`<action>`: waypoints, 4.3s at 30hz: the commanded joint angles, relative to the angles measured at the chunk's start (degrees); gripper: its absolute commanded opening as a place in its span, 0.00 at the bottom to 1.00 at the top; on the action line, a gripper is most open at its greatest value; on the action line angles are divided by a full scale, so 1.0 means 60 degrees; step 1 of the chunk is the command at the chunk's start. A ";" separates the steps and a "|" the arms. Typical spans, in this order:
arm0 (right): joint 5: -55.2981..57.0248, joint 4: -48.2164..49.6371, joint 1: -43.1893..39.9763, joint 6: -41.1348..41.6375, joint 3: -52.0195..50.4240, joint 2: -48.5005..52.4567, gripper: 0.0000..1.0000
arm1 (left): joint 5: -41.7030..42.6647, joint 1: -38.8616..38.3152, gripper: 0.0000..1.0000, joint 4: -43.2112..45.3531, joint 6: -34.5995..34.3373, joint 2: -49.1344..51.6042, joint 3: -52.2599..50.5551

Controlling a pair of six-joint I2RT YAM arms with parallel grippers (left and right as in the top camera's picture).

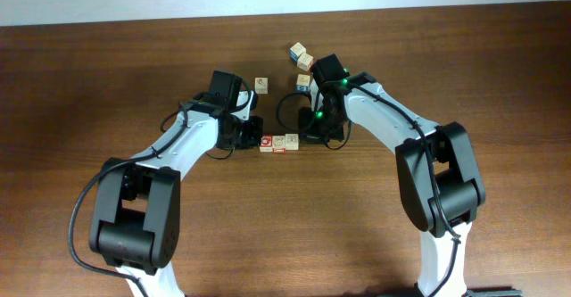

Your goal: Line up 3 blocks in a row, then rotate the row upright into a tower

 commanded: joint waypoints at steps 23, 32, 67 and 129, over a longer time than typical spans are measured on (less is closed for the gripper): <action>0.0506 0.0270 0.0470 0.0259 -0.0102 -0.0277 0.04 | 0.0073 -0.0004 0.00 -0.0007 -0.0095 0.0076 0.0178; 0.0430 0.0288 0.0470 0.0251 -0.0102 -0.0280 0.05 | 0.0069 -0.0004 0.00 -0.0011 -0.0095 0.0076 0.0178; 0.1115 0.0109 0.0470 0.0871 -0.0168 -0.0277 0.04 | 0.0069 -0.0004 0.00 -0.0080 -0.0095 0.0076 0.0178; -0.1002 0.0943 0.0124 0.0018 -0.0608 -0.0342 0.05 | 0.0073 -0.0004 0.00 -0.0087 -0.0091 0.0076 0.0178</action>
